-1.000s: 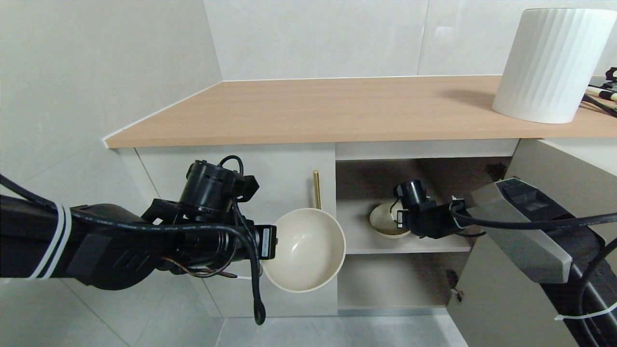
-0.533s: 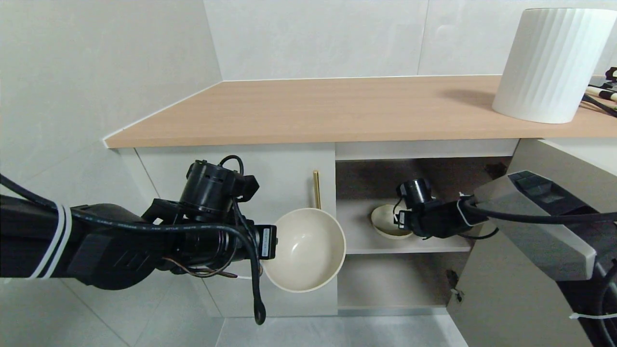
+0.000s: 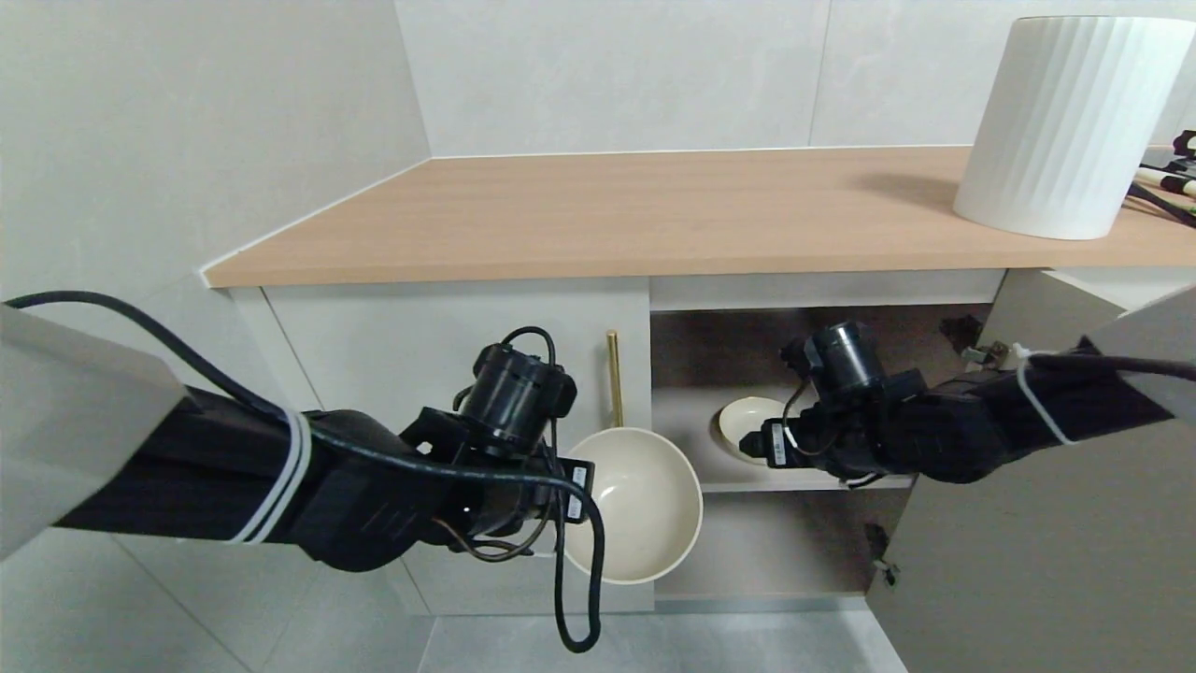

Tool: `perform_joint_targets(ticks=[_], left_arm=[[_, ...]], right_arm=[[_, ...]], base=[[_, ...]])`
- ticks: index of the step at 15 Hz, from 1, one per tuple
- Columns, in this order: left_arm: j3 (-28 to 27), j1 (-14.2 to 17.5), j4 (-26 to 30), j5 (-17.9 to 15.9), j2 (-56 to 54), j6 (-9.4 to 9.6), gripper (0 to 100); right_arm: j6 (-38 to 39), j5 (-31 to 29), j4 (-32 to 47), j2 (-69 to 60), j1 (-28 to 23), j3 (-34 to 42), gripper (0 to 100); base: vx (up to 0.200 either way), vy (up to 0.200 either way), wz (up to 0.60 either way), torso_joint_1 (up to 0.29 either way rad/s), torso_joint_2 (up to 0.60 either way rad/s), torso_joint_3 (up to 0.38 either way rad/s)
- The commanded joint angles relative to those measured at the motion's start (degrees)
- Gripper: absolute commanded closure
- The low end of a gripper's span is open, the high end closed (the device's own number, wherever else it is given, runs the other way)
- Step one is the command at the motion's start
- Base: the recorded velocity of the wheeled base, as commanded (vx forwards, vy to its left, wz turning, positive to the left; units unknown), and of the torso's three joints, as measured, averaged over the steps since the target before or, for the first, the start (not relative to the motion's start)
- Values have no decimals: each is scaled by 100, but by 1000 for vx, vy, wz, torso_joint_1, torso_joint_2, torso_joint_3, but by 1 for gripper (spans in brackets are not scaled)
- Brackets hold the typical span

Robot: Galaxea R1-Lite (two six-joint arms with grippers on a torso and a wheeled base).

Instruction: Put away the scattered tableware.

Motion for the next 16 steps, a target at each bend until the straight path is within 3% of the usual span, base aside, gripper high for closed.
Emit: perform_joint_targets(ticks=[1, 5, 7, 16], left_arm=[[-143, -170, -4, 188, 439, -12, 100], [-161, -302, -13, 232, 430, -74, 100], [-161, -363, -13, 250, 386, -206, 100], [-143, -442, -31, 241, 175, -267, 100]], right_arm=[[-85, 258, 14, -1044, 324, 474, 0], [-76, 566, 233, -1281, 948, 685, 0], [-76, 601, 242, -1088, 1107, 694, 0], [-41, 566, 198, -596, 1168, 632, 0]], base=[[0, 0, 0, 0, 0, 0], [0, 0, 0, 0, 0, 0], [0, 0, 0, 0, 0, 0], [0, 0, 0, 0, 0, 0]])
